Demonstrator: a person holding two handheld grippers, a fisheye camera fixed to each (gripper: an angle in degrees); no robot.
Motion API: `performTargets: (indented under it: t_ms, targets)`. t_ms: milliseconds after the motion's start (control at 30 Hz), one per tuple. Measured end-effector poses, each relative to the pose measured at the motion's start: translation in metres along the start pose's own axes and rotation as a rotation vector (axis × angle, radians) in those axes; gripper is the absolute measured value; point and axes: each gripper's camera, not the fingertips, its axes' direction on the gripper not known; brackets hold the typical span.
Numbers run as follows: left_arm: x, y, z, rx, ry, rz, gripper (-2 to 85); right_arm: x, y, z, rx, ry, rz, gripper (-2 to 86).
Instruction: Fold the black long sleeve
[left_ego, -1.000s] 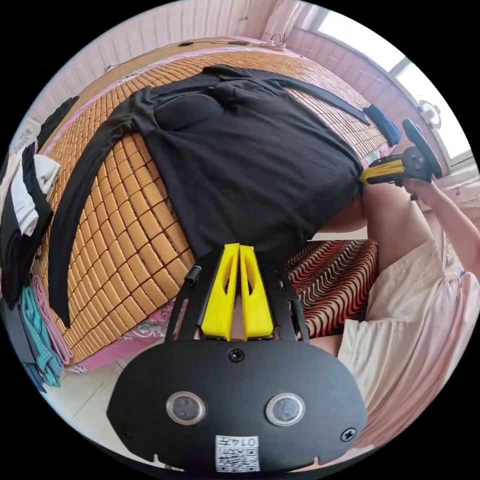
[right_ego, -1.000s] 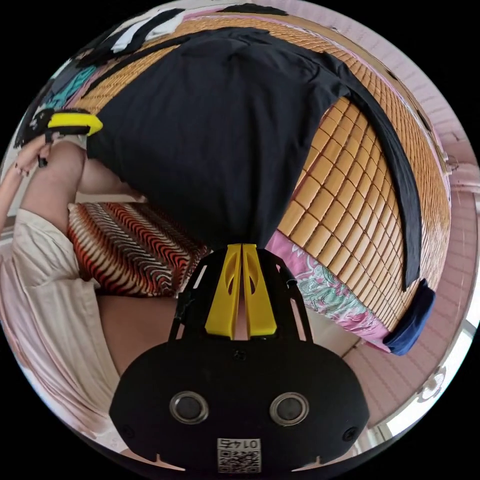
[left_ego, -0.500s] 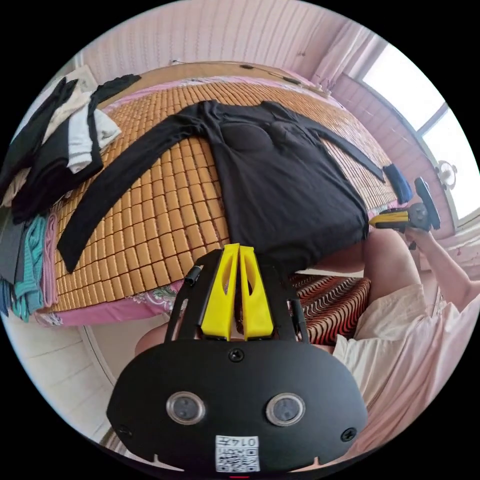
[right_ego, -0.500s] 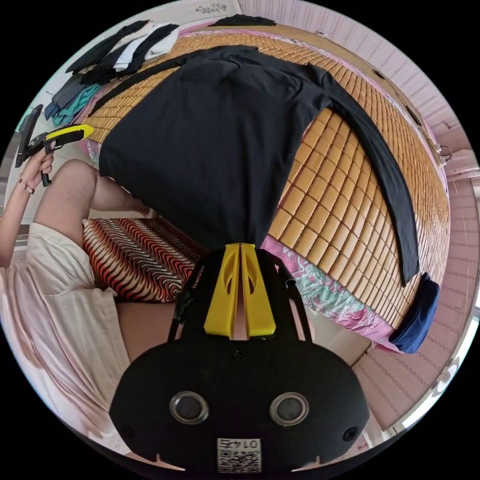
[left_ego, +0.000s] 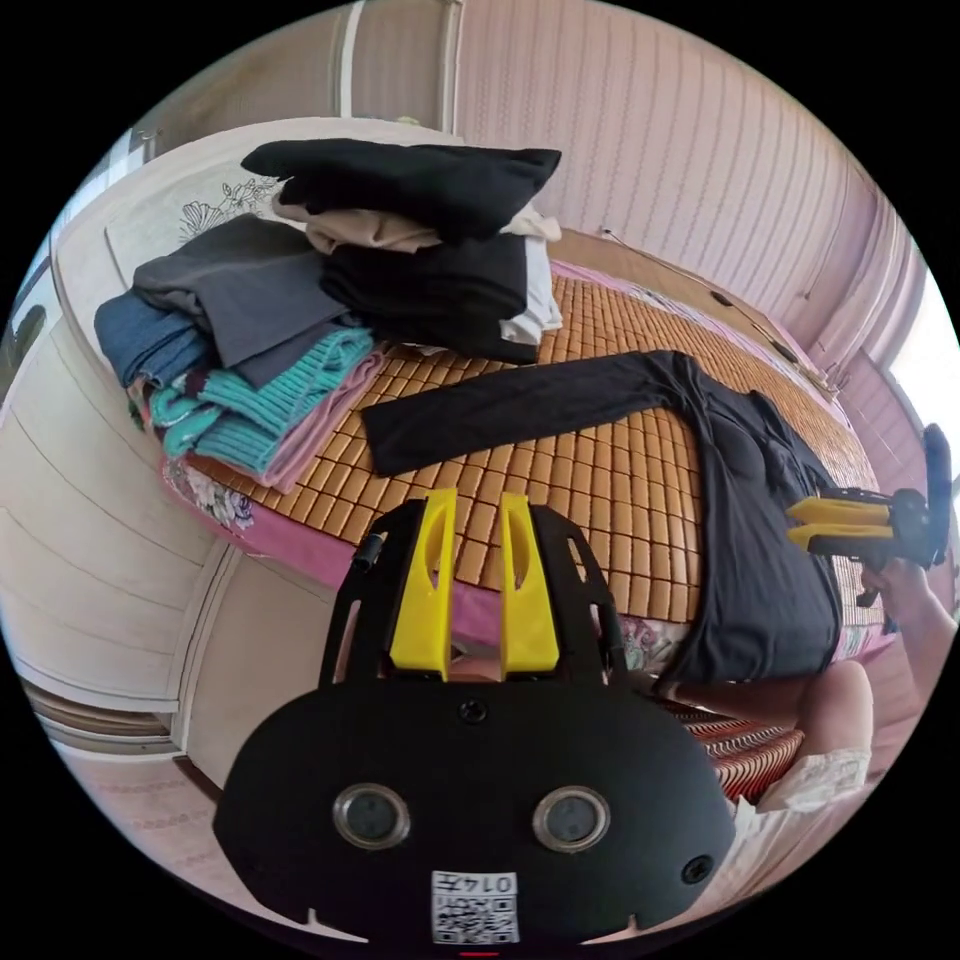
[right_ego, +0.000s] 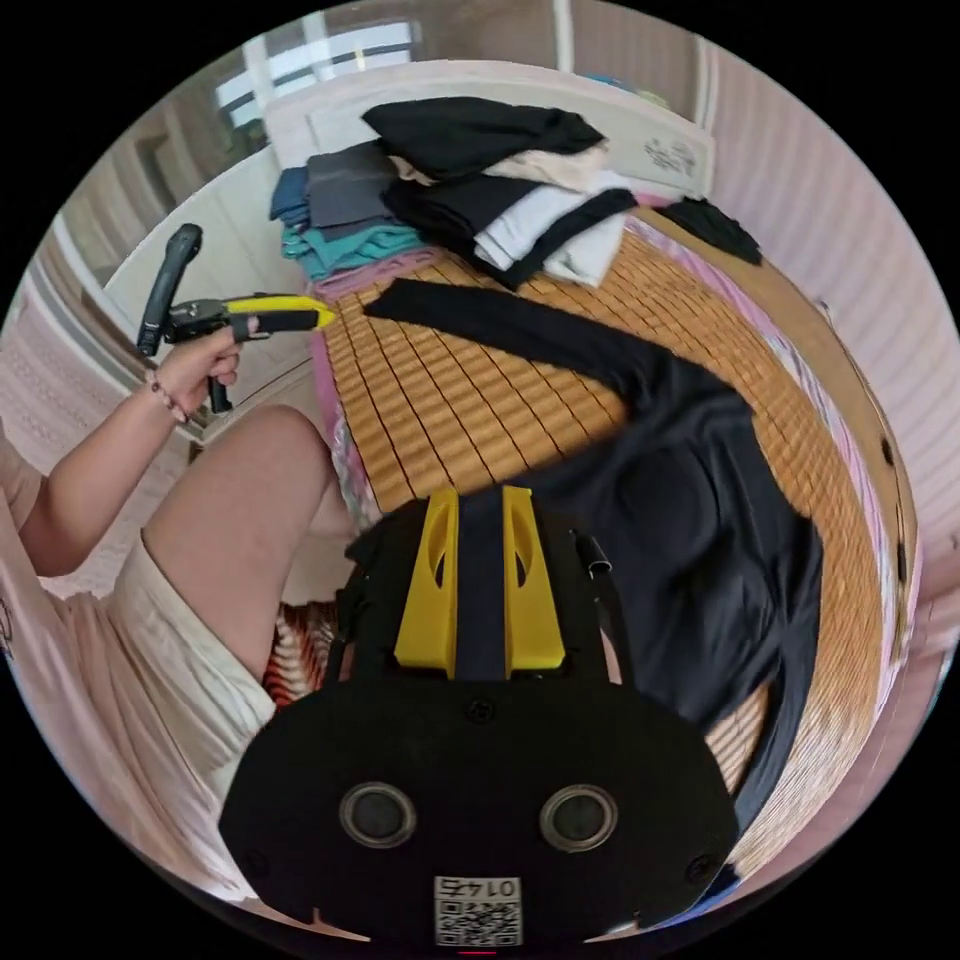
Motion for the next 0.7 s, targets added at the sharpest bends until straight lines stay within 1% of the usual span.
performTargets:
  t_ms: [133, 333, 433, 533, 700]
  targets:
    - [-0.034, -0.013, 0.022, -0.029, 0.013, -0.039, 7.4, -0.048, -0.095, 0.044, 0.021, -0.023, -0.195, 8.7]
    - [-0.09, -0.038, 0.054, -0.025, 0.023, -0.117, 7.7, -0.104, -0.199, 0.122, 0.008, -0.01, -0.366, 9.5]
    - [-0.109, -0.049, 0.069, -0.016, 0.023, -0.161, 7.8, -0.127, -0.232, 0.157, -0.022, -0.002, -0.393, 10.1]
    - [-0.115, -0.058, 0.086, -0.04, 0.041, -0.15, 8.0, -0.145, -0.252, 0.192, -0.054, 0.041, -0.413, 10.7]
    - [-0.122, -0.06, 0.115, -0.073, 0.012, -0.177, 8.3, -0.168, -0.268, 0.221, -0.078, 0.073, -0.426, 10.7]
